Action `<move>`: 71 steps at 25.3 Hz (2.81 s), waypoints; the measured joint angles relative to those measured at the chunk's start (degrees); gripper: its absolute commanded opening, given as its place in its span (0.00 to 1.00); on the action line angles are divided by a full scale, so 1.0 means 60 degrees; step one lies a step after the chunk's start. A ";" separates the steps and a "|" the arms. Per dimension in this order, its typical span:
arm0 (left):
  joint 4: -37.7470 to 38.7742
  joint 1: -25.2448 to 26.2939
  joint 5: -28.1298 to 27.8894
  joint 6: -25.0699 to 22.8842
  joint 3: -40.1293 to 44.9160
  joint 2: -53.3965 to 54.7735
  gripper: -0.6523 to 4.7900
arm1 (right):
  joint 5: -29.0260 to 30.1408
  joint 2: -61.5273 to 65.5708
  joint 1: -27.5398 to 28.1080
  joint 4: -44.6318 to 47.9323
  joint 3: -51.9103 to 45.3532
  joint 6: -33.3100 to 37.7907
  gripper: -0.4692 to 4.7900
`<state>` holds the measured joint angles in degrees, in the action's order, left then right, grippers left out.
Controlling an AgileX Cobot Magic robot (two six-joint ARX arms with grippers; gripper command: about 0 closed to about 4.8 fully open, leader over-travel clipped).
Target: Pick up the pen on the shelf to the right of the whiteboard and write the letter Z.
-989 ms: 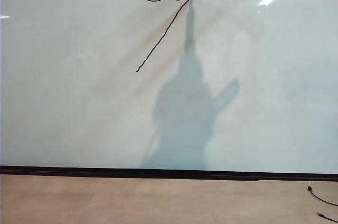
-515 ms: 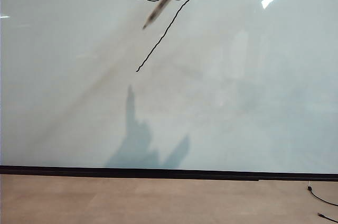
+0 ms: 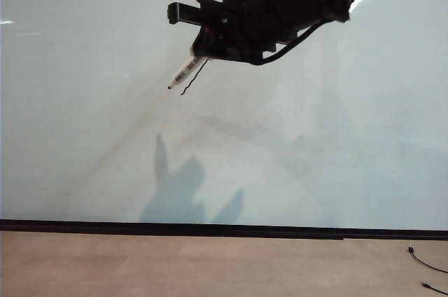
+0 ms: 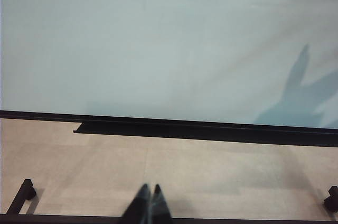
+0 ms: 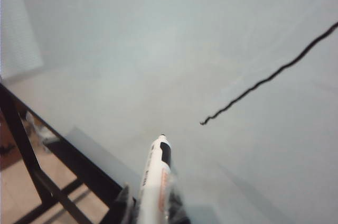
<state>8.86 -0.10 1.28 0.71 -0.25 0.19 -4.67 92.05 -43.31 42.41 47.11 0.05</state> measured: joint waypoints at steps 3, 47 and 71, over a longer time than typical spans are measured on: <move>0.0000 0.0000 0.0000 -0.0004 0.0000 0.0000 0.11 | 0.0058 0.0313 0.0069 0.0182 0.0142 0.0066 0.07; 0.0000 0.0000 0.0000 0.0000 0.0000 -0.0004 0.11 | 0.0415 0.0506 0.1045 -0.0084 0.0554 0.0299 0.07; 0.0000 0.0000 -0.0004 0.0000 0.0000 -0.0007 0.11 | 0.0204 -0.0616 0.1727 -0.0142 -0.0594 0.0299 0.07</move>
<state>8.86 -0.10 1.26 0.71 -0.25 0.14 -3.44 88.36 -32.95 41.56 43.55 1.85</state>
